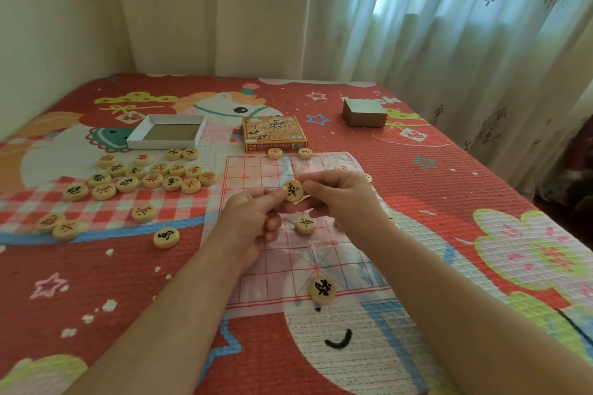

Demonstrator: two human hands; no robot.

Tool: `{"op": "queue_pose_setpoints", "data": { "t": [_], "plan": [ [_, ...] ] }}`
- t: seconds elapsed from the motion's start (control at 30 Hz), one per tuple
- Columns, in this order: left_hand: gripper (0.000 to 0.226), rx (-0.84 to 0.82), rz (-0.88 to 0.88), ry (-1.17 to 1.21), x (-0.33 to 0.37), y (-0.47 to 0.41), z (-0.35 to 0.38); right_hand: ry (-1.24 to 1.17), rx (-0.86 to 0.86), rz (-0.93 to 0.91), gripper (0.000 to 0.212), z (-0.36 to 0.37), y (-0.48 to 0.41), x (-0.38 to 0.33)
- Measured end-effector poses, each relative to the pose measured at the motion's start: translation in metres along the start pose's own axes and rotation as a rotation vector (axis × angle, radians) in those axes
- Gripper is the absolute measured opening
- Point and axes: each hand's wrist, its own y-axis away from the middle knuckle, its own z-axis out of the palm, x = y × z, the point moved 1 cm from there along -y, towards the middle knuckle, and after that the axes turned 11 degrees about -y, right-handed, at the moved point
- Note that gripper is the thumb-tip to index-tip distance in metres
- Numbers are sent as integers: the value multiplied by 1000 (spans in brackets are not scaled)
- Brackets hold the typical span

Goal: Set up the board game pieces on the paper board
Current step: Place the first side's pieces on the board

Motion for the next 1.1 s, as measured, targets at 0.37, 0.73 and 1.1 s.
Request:
{"op": "queue_pose_setpoints", "data": {
  "t": [0.37, 0.73, 1.1],
  "plan": [
    [19, 1, 23, -20, 0, 2, 0, 438, -60, -257, 26, -3, 5, 0],
    [14, 166, -31, 225, 17, 4, -45, 817, -90, -480, 33, 38, 1, -1],
    [37, 215, -34, 503, 13, 15, -56, 1156, -319, -222, 25, 40, -3, 17]
  ]
}}
